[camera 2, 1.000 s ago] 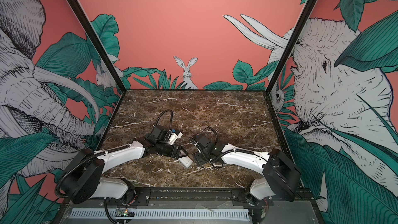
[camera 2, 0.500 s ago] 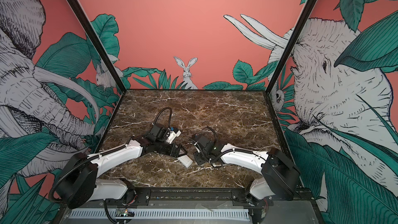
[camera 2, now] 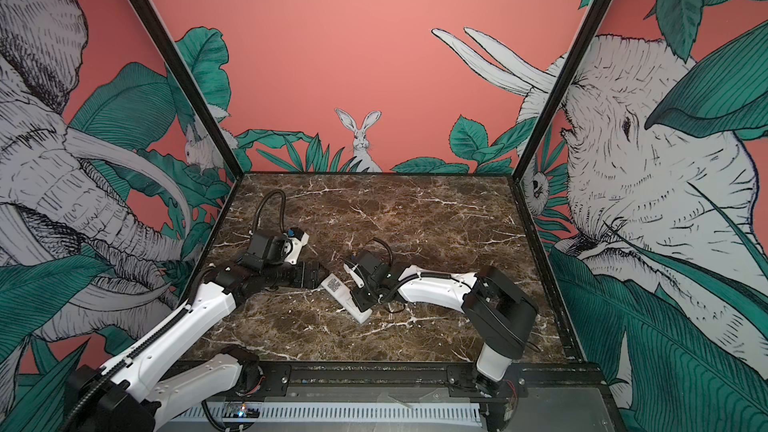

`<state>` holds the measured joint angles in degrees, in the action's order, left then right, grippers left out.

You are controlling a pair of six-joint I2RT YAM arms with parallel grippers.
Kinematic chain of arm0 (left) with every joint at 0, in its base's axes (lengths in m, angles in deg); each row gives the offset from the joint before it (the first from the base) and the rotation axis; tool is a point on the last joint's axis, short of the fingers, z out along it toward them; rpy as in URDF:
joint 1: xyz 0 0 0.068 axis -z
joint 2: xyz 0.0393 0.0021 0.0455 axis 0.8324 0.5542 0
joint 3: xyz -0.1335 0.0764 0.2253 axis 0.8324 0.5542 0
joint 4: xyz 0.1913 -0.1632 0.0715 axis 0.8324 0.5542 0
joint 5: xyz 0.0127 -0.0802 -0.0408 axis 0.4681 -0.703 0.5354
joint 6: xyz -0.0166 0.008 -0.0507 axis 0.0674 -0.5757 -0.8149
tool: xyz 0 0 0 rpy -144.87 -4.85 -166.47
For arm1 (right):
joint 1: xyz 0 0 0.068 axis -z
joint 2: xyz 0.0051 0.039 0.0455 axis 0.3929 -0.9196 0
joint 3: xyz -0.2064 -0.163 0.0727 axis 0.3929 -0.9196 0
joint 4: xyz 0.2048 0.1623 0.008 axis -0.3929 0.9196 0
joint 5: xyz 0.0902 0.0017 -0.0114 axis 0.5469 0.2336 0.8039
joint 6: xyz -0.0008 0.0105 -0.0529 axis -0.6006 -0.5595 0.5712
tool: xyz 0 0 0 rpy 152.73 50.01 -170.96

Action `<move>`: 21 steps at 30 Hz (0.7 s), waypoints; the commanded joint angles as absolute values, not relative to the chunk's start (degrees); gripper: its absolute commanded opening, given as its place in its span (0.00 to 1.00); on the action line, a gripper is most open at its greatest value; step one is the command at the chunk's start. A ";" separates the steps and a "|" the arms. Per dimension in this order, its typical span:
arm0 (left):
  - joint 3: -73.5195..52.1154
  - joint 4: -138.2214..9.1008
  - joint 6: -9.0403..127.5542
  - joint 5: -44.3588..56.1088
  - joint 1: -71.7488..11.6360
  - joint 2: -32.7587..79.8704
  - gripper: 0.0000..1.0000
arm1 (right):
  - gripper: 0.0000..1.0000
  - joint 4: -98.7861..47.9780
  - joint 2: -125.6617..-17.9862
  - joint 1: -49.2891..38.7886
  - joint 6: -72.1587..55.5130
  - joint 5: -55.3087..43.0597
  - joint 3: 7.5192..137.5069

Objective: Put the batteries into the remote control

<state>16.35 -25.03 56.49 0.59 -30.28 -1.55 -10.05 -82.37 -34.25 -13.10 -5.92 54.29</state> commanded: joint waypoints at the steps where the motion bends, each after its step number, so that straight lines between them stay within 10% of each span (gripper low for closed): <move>1: 13.79 -19.98 58.55 2.83 -30.67 -2.78 0.99 | 0.22 -10.86 -85.02 -34.70 -12.57 -4.79 55.71; 10: 13.74 -20.42 58.07 2.55 -30.77 -3.85 0.99 | 0.23 -8.41 -87.73 -35.49 -12.19 -7.12 57.14; 21: 14.13 -21.49 57.13 2.01 -30.99 -4.43 0.99 | 0.59 -2.95 -85.02 -37.96 -10.90 -11.41 57.76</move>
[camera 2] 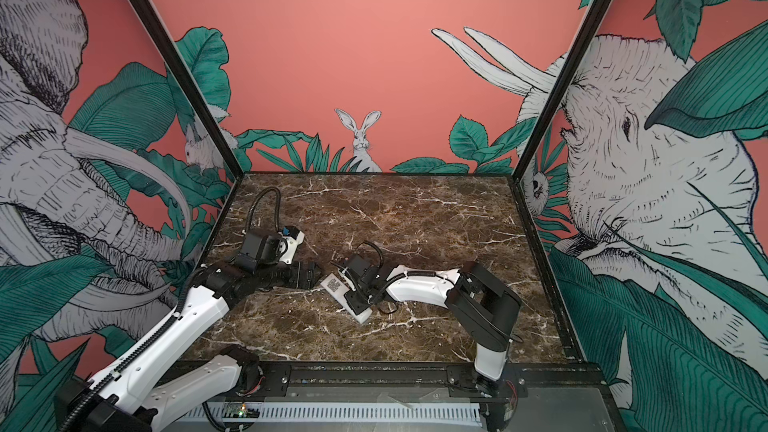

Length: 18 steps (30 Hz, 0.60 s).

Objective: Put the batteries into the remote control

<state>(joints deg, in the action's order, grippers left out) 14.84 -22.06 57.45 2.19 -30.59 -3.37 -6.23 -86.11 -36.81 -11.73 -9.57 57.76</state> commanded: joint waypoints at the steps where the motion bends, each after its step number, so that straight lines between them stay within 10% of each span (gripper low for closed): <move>1: 14.13 -21.67 56.99 1.91 -31.00 -4.40 0.99 | 0.63 -2.61 -84.88 -38.27 -10.91 -11.72 57.70; 18: 14.68 -22.65 55.96 0.74 -31.10 -5.88 0.99 | 0.70 4.56 -90.96 -42.16 -12.15 -21.45 61.79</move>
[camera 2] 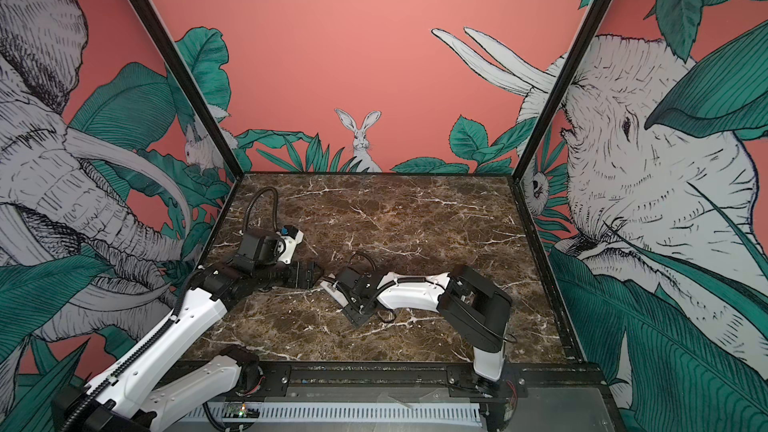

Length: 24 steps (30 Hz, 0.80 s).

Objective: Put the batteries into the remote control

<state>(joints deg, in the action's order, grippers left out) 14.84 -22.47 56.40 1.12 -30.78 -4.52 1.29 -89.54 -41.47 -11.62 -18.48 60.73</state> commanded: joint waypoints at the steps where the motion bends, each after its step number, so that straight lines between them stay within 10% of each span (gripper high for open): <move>1: 14.80 -22.86 55.91 0.70 -31.08 -5.87 0.99 | 0.69 4.90 -91.28 -42.24 -12.20 -21.47 61.94; 8: 15.74 -25.42 56.08 0.33 -31.12 -5.65 0.99 | 0.47 5.75 -89.59 -42.26 -12.47 -21.23 61.80; 24: 16.00 -41.31 55.56 -11.12 -31.12 -5.54 0.99 | 0.41 -5.52 -66.50 -30.91 -14.24 -6.90 52.83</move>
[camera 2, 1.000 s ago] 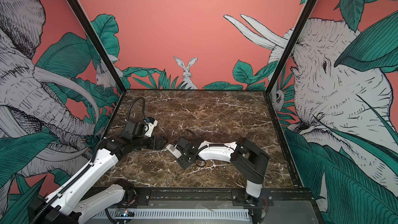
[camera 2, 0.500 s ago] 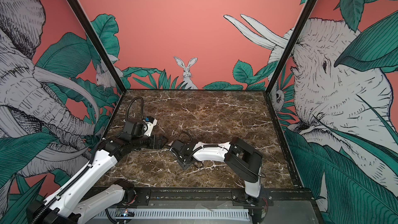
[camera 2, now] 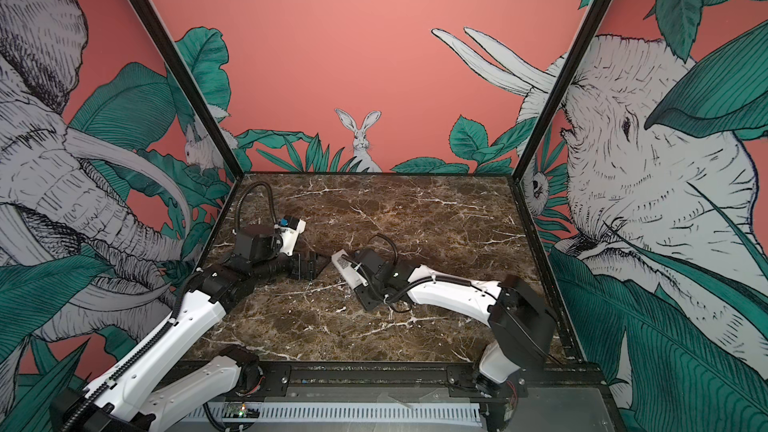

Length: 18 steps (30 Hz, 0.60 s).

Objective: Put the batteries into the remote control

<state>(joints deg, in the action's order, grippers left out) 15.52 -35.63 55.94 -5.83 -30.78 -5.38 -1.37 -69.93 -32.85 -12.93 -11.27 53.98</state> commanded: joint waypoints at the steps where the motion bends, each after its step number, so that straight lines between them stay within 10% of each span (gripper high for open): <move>1: 15.80 -42.49 55.47 -12.53 -31.12 -5.25 0.99 | 0.40 -5.93 -64.86 -29.64 -14.44 -5.47 52.32; 18: 17.71 -68.91 49.05 -33.24 -26.20 -1.45 1.00 | 0.34 -20.56 -46.32 -17.72 -26.04 18.88 47.33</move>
